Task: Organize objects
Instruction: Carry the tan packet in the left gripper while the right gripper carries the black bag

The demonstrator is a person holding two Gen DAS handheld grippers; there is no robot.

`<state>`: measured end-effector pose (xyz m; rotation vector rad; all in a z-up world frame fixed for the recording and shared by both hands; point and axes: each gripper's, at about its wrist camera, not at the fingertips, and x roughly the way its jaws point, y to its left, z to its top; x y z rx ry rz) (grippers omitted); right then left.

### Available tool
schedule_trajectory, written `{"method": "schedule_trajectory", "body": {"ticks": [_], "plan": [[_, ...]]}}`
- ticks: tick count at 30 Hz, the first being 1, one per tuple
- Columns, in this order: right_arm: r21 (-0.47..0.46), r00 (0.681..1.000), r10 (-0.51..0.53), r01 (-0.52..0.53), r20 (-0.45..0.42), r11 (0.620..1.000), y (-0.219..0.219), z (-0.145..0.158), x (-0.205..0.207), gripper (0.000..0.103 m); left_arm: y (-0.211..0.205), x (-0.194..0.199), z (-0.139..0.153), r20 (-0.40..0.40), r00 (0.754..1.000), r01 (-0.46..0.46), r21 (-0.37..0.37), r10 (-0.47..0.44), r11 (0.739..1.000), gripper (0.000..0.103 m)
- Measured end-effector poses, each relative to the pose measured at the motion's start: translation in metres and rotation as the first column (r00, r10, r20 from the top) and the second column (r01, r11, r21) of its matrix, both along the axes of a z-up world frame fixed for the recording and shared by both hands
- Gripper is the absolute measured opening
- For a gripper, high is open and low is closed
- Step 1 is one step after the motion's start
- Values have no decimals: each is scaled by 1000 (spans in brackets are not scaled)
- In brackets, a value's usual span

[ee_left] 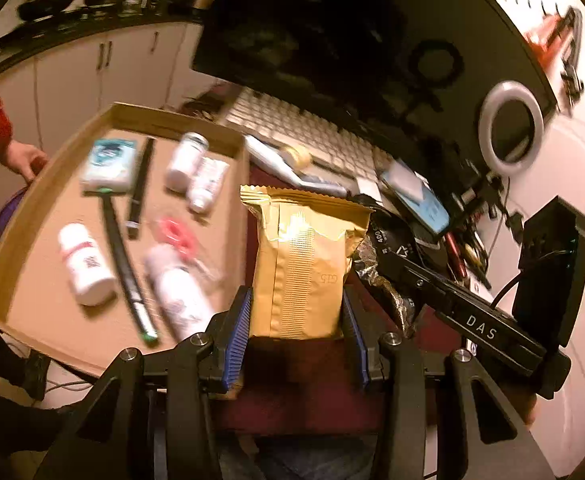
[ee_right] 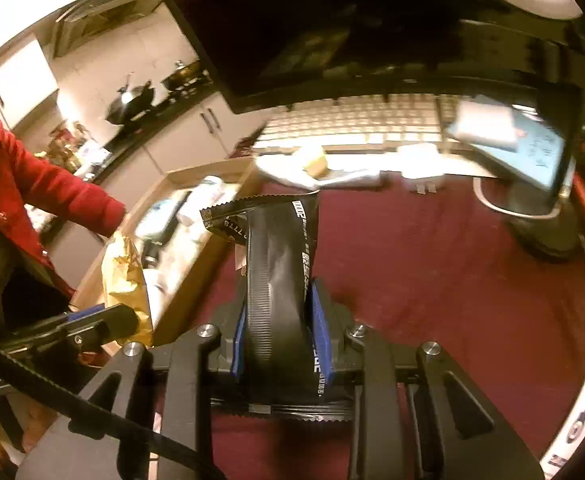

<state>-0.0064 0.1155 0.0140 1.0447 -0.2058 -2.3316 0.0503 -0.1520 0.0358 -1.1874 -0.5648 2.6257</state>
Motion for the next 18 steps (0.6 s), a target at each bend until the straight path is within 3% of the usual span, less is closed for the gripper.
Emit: {"method": "schedule_trajectory", "body": {"ticks": [9,18], "plan": [[-30,997,77,-76,27,997,-66,1,-26,25,-73,-14,6,-30,987,-155,19,156,988,38],[21,988,152,-153,13,988,-142,-3,-40,25,-143,-45,-7,-3,962,-273,21,273,962,38]]}}
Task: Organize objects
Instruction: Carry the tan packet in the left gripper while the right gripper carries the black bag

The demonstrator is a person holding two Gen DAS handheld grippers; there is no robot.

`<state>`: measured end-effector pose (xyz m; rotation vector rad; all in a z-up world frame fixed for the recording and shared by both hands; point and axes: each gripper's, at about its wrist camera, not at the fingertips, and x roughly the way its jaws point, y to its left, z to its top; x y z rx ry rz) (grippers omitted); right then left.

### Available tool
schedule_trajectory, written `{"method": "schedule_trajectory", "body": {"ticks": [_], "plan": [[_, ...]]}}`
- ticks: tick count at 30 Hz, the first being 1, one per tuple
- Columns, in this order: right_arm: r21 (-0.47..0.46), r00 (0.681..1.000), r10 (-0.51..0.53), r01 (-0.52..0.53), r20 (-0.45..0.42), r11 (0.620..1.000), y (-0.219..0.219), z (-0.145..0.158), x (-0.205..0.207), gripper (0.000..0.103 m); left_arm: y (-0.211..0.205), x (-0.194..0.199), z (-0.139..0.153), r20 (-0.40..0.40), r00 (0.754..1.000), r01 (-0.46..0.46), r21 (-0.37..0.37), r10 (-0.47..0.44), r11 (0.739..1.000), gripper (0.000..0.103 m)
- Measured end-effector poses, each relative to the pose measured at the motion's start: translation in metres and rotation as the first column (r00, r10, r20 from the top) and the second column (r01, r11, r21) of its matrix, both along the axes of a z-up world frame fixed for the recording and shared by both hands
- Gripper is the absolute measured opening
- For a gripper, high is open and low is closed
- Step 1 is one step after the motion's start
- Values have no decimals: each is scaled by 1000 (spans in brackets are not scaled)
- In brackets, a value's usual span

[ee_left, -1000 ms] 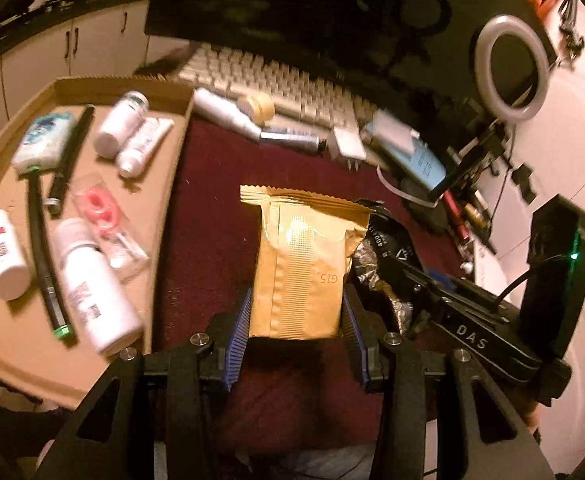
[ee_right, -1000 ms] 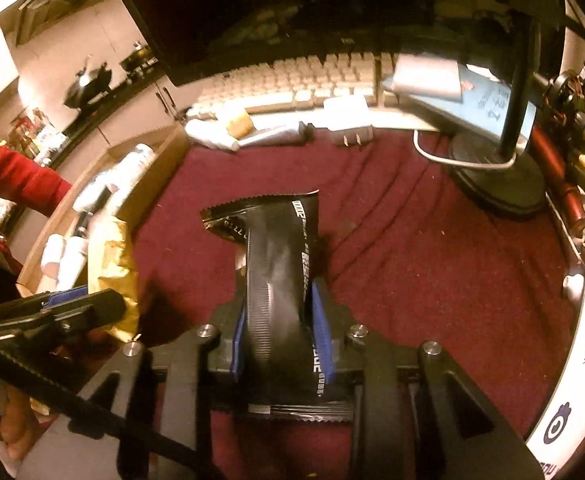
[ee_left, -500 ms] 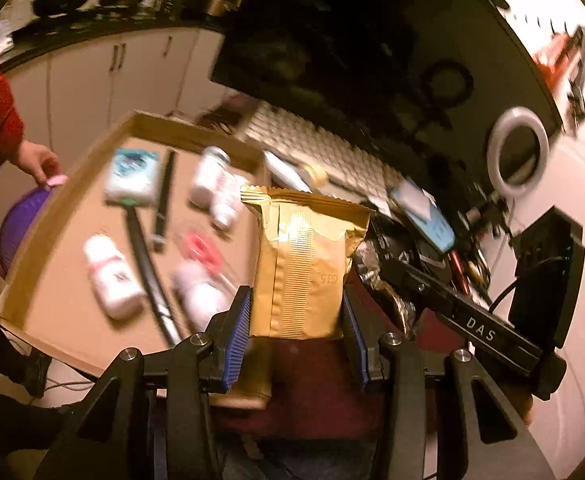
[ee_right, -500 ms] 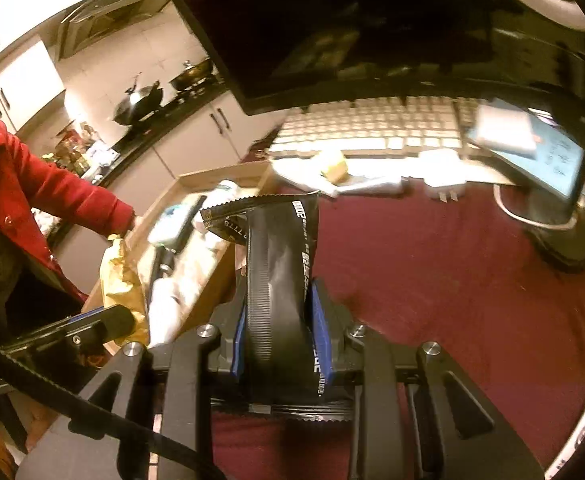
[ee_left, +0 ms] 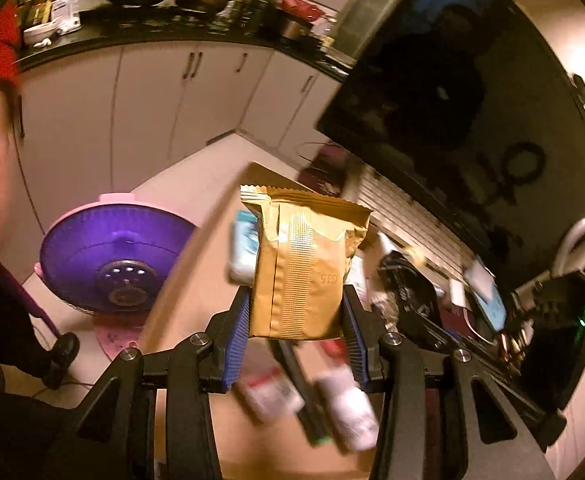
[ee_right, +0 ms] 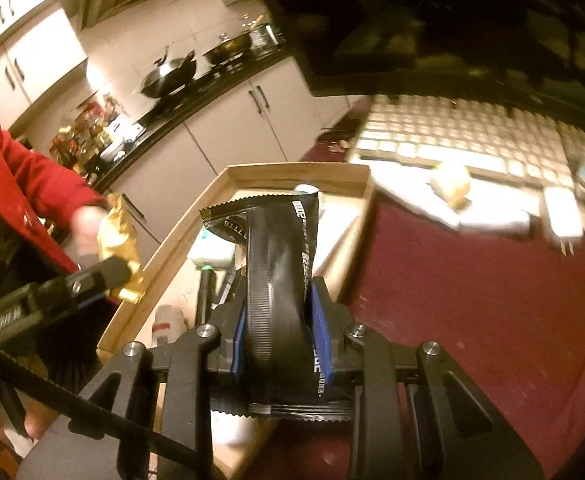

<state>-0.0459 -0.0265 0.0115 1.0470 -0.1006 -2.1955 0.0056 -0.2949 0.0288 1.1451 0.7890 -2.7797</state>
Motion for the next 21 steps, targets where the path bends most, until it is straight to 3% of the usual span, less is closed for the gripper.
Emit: {"method": "schedule_trajectory", "body": {"ticks": [7,14,21], "plan": [[37,1000,19,-20,16,999,-31,-12,-4,25,-16,-15,-17,49,999,10,21,-11,1000,38],[101,998,59,-61,16,993,-40,-22,7,25,-4,-22,-23,74,997,36,15,-37,999,38],[155,999,34,-34,-1,987,-37,-24,-1,25,8,-43,-32,144,988,57,6,-57,998,38]]}}
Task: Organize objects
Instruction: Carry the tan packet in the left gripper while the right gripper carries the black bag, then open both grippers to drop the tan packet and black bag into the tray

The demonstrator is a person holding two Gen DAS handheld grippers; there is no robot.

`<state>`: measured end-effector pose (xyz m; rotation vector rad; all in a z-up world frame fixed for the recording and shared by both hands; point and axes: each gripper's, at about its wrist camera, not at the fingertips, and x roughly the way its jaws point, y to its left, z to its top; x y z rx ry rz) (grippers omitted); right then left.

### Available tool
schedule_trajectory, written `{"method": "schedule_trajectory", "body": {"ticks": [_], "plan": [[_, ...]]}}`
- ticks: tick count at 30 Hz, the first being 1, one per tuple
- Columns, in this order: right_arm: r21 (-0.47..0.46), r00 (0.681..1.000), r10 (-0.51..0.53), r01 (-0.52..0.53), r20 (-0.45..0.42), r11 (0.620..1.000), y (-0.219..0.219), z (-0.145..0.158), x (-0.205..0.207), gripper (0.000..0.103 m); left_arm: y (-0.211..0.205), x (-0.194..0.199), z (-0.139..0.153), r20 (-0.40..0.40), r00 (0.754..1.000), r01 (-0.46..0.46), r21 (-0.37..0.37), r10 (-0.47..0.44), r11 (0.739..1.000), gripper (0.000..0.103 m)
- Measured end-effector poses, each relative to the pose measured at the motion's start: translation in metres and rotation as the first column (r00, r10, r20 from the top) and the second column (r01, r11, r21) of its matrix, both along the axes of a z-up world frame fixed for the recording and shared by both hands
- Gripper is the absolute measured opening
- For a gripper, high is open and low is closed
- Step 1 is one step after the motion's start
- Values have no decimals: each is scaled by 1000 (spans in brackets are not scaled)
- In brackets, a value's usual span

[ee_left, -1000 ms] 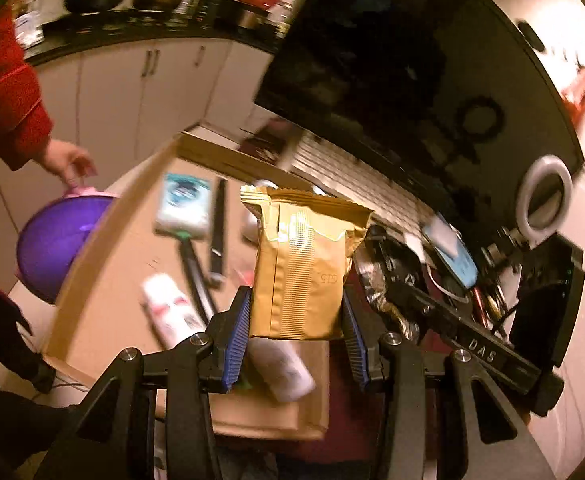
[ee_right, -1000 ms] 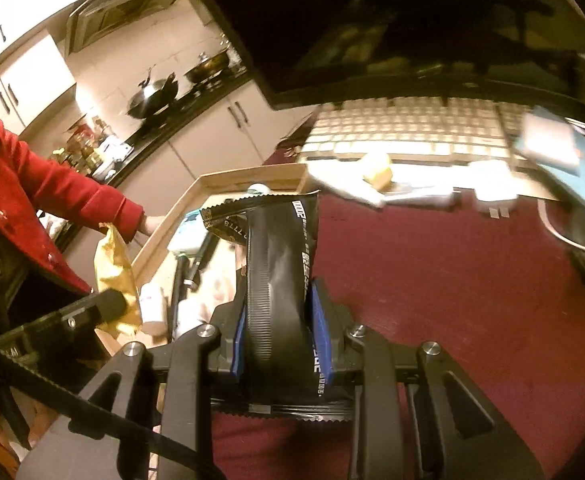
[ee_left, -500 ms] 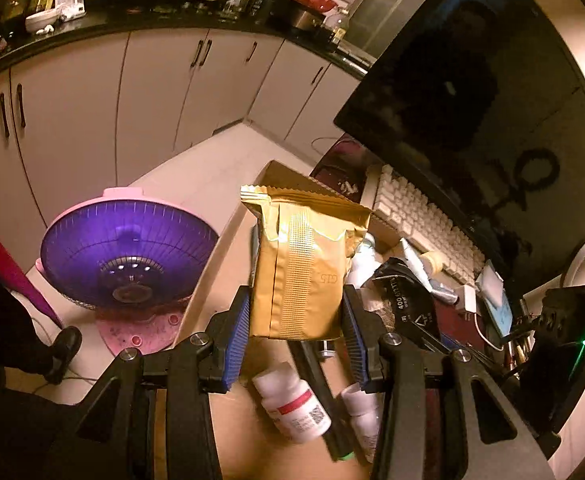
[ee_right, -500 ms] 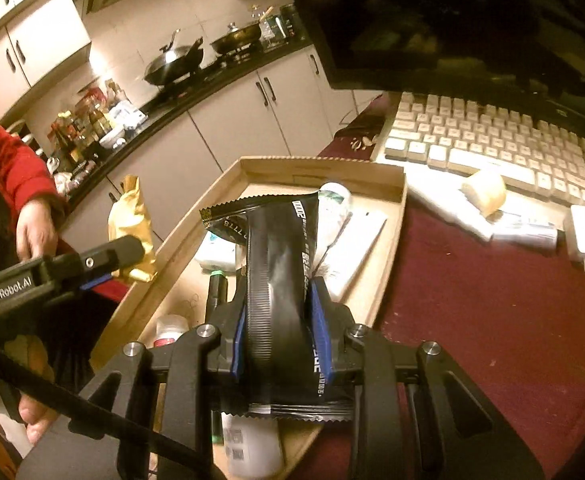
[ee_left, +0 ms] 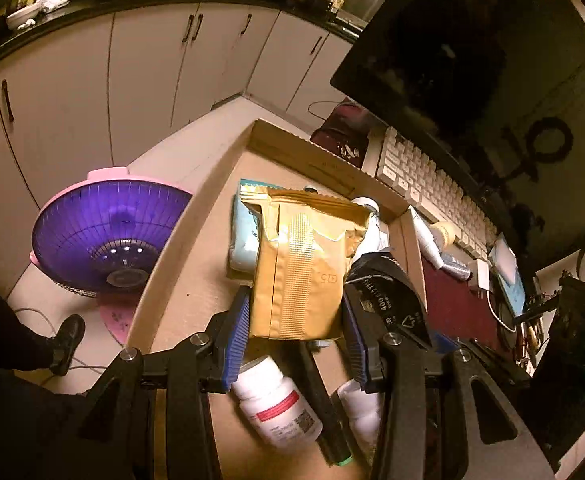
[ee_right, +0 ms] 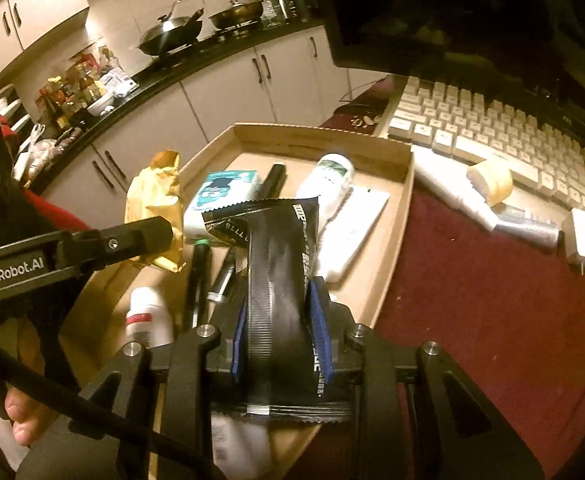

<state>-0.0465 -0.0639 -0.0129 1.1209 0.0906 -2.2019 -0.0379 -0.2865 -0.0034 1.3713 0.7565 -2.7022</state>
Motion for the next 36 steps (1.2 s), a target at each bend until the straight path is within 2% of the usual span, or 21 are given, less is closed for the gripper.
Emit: {"method": "schedule_trajectory", "body": {"ticks": [6,9,11,12,13,15,19,22,27,32,36], "plan": [[9,1000,6,-6,-17,1000,-7,-1,-7,25,-3,-22,-9,49,999,-13,-16,14,1000,38],[-5,1000,9,-9,-9,1000,-6,-1,-9,26,-10,-28,-16,60,998,-30,10,29,999,38],[-29,1000,5,-5,-2,1000,-2,-1,-8,30,-11,-26,-17,47,998,-46,27,45,999,39],[-42,1000,0,0,1,999,1,-1,-8,43,-11,-23,-17,35,998,-53,37,51,998,40],[-49,1000,-3,3,2,999,2,0,-8,59,-11,-19,-16,22,998,-56,56,55,997,44],[-75,1000,-3,3,-10,997,8,2,-4,67,-8,-10,-12,-3,999,-41,73,41,996,50],[-118,1000,0,-4,-32,993,23,13,10,68,5,14,4,-55,998,-33,23,34,999,52],[-138,998,-12,4,-54,990,40,21,21,68,27,37,21,-119,993,6,-39,-10,999,52],[-128,997,-47,38,-63,991,76,22,34,70,79,68,30,-162,981,94,-104,-110,990,56],[-102,995,-93,89,-38,991,115,13,36,70,136,76,22,-141,966,203,-112,-217,973,56],[-98,990,-139,138,-1,986,145,4,33,70,166,75,17,-117,957,251,-110,-264,962,56]]}}
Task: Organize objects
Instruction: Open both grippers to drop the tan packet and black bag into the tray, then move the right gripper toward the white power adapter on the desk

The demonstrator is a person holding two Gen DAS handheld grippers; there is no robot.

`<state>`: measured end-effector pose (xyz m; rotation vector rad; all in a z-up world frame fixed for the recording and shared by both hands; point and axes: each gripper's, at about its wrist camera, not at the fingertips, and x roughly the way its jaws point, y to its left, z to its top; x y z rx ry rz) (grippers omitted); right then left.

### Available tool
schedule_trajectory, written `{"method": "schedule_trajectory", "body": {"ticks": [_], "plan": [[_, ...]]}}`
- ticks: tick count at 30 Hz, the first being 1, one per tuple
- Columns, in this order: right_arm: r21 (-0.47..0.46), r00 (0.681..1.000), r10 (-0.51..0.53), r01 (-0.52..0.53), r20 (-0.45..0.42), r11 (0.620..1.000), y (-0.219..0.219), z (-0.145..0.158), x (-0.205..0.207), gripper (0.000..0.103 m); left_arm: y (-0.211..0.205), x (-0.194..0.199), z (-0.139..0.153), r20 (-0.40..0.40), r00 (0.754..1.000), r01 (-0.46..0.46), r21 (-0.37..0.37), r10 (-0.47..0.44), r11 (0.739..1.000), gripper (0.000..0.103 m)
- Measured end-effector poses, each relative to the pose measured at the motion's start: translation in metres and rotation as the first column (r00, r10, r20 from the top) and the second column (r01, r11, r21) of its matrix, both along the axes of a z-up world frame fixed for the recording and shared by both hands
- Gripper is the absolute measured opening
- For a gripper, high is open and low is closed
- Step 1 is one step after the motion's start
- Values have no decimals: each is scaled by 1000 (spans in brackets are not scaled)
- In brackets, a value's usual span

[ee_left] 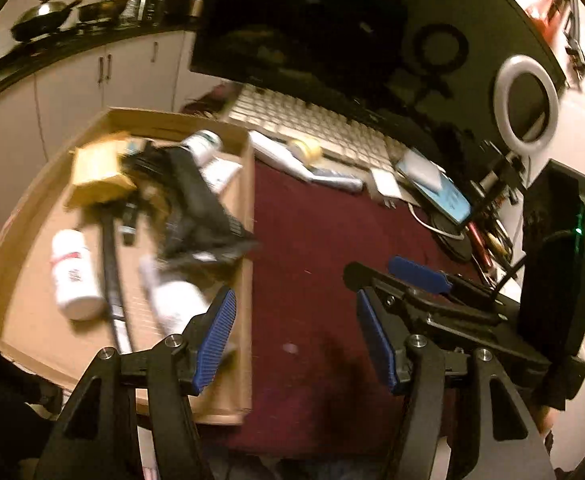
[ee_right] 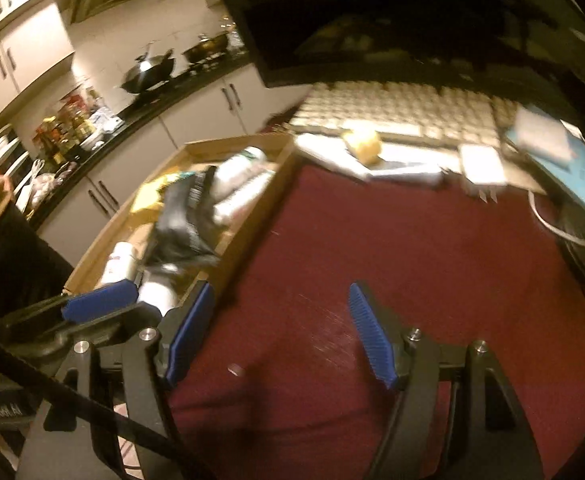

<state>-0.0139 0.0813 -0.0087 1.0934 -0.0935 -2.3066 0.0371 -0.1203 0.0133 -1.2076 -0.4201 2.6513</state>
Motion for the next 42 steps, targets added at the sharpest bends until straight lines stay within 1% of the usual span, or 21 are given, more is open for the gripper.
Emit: {"method": "schedule_trajectory", "body": {"ticks": [2,5,9,11,13,16,19,21,25,29,35,40,42], "plan": [[6,999,-36,36,8,999,16,-3,-2,70,6,0,0,6,1000,10,7,-10,1000,56],[9,996,-88,88,3,996,35,-5,-6,70,11,-1,0,13,1000,9,-3,-9,1000,56],[5,985,-164,164,-62,986,54,0,-8,70,13,-4,-1,18,1000,5,-3,-5,1000,56],[-12,977,-200,200,-76,980,63,2,-11,70,13,-7,-2,22,1000,5,-1,-5,1000,56],[-26,974,-216,215,-66,976,71,3,-14,70,15,-14,-5,34,999,5,8,-5,1000,56],[-10,976,-214,214,-43,977,77,2,-19,70,20,-23,-7,50,999,12,14,-13,1000,56],[3,978,-208,209,-27,978,78,-1,-25,70,23,-29,-6,45,999,14,11,-14,1000,57],[18,980,-198,198,-11,980,76,-3,-30,70,22,-32,-6,42,999,10,28,-11,1000,57],[64,978,-206,208,-35,976,71,-1,-39,70,20,-38,-9,52,999,-2,55,-1,998,57],[143,969,-235,243,-70,959,65,1,-56,70,20,-41,-12,53,999,7,68,-11,998,57],[232,965,-252,261,-68,937,52,-2,-92,68,18,-43,-15,47,998,27,92,-31,995,57],[249,947,-318,319,-46,915,53,-3,-116,67,13,-47,-19,54,998,40,102,-46,994,57],[251,945,-324,326,-53,911,53,-2,-122,67,11,-49,-18,50,998,39,107,-45,993,57]]}}
